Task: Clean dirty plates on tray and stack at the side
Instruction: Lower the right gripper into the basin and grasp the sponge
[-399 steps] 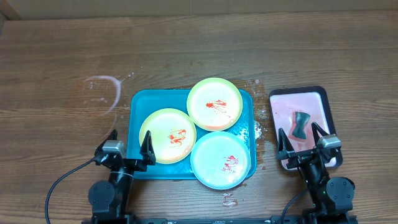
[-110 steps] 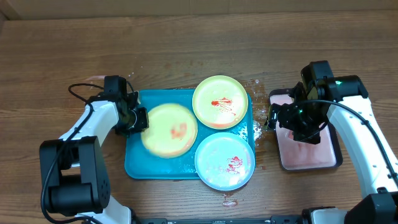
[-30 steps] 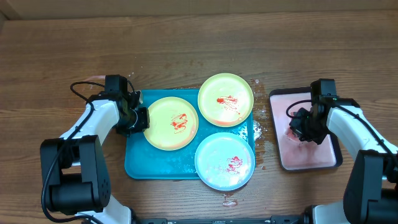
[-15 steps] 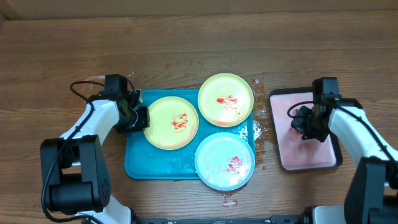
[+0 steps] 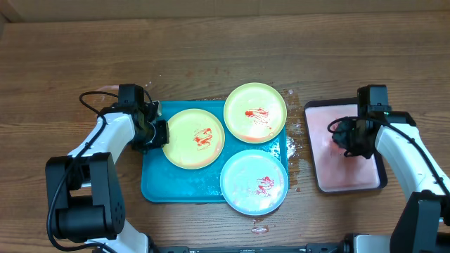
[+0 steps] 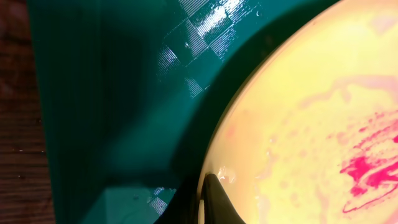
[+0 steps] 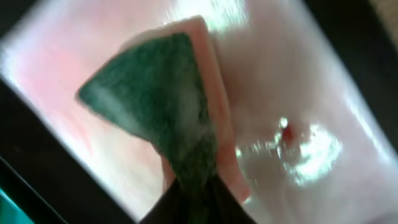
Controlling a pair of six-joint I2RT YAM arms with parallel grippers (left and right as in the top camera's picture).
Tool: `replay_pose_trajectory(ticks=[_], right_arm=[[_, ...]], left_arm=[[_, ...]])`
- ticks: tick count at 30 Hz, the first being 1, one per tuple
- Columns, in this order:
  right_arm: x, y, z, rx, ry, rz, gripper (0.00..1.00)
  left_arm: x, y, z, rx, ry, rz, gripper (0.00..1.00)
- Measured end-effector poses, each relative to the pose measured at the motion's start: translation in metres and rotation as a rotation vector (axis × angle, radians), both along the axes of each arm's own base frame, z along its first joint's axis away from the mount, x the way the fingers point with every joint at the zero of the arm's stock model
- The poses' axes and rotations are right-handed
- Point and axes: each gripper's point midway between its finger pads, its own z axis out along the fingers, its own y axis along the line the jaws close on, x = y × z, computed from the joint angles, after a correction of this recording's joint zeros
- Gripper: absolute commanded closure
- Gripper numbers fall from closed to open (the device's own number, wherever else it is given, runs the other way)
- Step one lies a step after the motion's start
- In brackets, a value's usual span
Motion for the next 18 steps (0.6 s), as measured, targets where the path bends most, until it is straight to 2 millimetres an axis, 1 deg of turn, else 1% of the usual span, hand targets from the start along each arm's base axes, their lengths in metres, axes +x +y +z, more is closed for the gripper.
replay_pose_trajectory(ticks=[1, 2, 4, 5, 7, 8, 10, 15, 18], right_arm=[[-0.005, 0.001, -0.001, 0.005, 0.02, 0.004, 0.6], [-0.008, 0.002, -0.001, 0.01, 0.034, 0.006, 0.53], [-0.014, 0.003, -0.002, 0.015, 0.059, -0.002, 0.5], [-0.016, 0.003, -0.002, 0.017, 0.068, -0.009, 0.5], [-0.018, 0.004, -0.002, 0.021, 0.074, -0.015, 0.57], [-0.017, 0.004, -0.002, 0.021, 0.069, -0.014, 0.59], [-0.006, 0.003, -0.001, 0.019, 0.023, -0.017, 0.64], [0.019, 0.001, 0.005, 0.01, -0.077, -0.004, 0.64], [0.02, 0.001, 0.004, 0.009, -0.079, -0.001, 0.67]], left_arm=[[0.0, 0.0, 0.0, 0.0, 0.0, 0.0, 0.96], [0.0, 0.0, 0.0, -0.001, 0.0, 0.0, 0.96], [0.0, 0.0, 0.0, -0.004, -0.001, 0.0, 0.96], [0.0, 0.0, 0.0, -0.004, -0.002, 0.0, 0.96], [0.0, -0.001, 0.0, -0.005, -0.002, 0.0, 0.96], [0.0, -0.001, 0.0, -0.005, -0.002, 0.0, 0.96], [0.0, -0.001, 0.0, -0.006, -0.002, 0.0, 0.96], [0.001, -0.001, 0.0, -0.007, -0.003, 0.0, 0.96], [0.001, -0.001, 0.0, -0.007, -0.003, 0.0, 0.96]])
